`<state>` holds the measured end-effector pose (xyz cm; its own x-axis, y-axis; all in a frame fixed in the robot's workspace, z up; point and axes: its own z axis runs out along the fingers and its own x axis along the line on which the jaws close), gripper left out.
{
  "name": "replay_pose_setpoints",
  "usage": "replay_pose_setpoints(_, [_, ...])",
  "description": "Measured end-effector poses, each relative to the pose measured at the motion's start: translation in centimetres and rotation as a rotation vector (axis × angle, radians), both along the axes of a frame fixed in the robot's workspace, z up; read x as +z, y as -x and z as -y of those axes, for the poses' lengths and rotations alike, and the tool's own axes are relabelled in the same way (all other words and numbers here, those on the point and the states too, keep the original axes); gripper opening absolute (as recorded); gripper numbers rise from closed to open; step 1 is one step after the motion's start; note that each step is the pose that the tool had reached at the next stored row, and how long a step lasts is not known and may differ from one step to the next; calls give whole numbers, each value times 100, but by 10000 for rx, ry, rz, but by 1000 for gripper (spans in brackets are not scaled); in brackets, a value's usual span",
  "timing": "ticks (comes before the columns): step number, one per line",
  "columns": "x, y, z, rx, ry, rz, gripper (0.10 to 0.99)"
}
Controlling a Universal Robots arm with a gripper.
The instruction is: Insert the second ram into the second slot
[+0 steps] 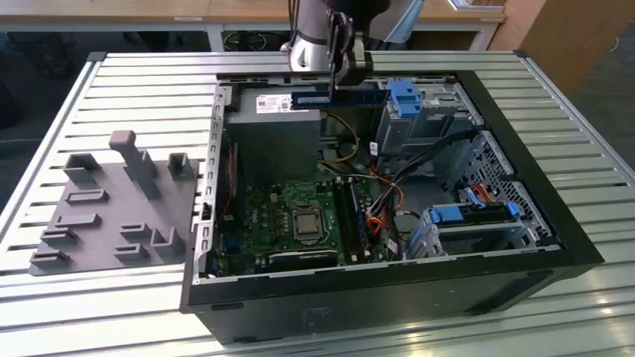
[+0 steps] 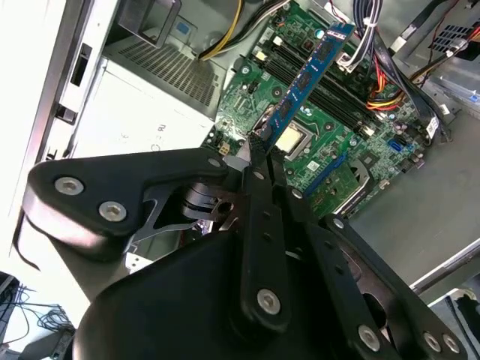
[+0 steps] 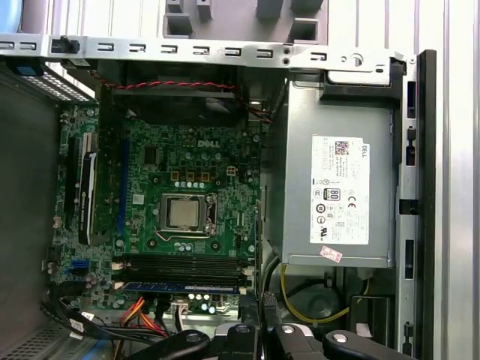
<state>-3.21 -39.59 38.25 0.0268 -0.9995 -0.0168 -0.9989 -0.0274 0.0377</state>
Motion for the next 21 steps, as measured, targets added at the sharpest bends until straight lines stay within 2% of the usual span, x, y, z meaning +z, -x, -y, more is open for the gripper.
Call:
replay_pose_setpoints(8, [0,-1,20,1,1,0,137])
replay_pose_setpoints(21, [-4,0,116,0,-1,1,137])
